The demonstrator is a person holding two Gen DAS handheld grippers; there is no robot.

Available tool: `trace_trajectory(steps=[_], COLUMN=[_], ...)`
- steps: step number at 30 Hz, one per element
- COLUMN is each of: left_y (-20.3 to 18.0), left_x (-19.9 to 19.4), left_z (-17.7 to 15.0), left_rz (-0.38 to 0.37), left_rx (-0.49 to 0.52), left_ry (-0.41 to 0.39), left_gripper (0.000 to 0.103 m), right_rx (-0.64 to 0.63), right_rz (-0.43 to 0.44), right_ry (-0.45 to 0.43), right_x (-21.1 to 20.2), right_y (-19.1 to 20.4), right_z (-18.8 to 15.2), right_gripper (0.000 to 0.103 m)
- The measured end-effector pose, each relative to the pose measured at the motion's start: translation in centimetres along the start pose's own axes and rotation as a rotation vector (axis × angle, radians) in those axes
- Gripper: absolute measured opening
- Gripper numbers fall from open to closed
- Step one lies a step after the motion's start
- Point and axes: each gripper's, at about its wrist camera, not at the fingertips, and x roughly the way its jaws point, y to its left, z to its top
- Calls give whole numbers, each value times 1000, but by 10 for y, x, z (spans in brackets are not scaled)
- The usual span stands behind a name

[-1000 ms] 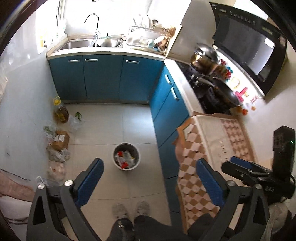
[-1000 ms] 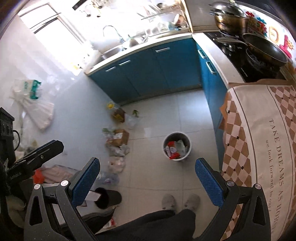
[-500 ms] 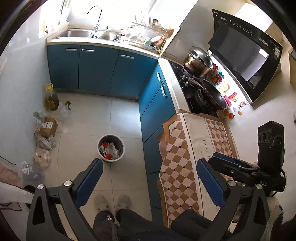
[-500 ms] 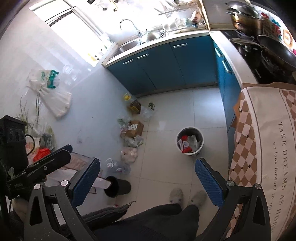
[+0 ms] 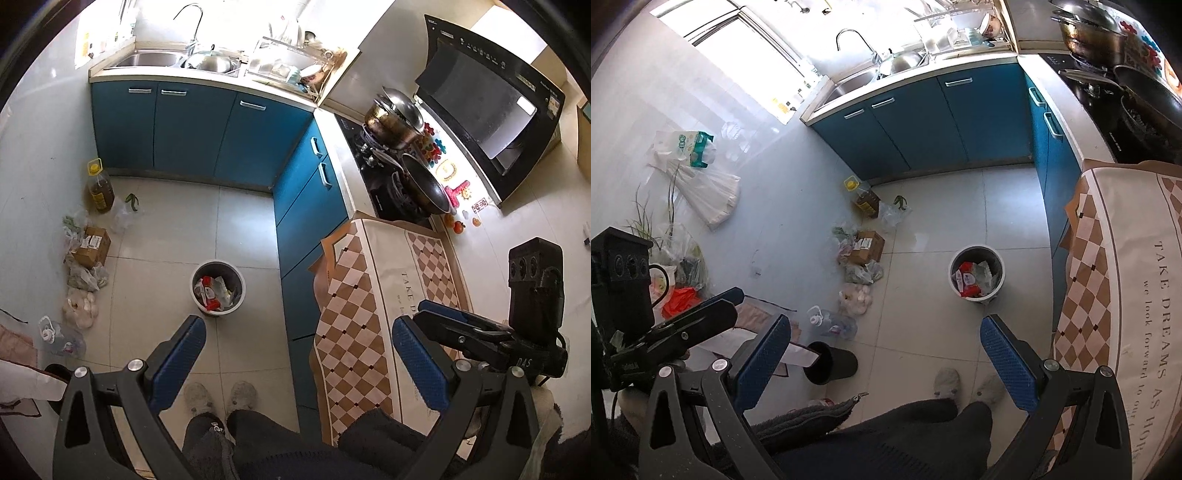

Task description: Collect trash

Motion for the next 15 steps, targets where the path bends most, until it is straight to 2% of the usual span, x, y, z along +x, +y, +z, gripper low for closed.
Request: trace_trajectory(steps=[15], left_y=[-9], left_x=[10], left_z=[-2], left_rz=[-24], left_rx=[14], left_ry=[21], left_gripper=[103], right_rx=[26], right_rz=[12], right_ry=[4], right_x=[-1], right_y=[-10], right_z=[-2], right_gripper=[103])
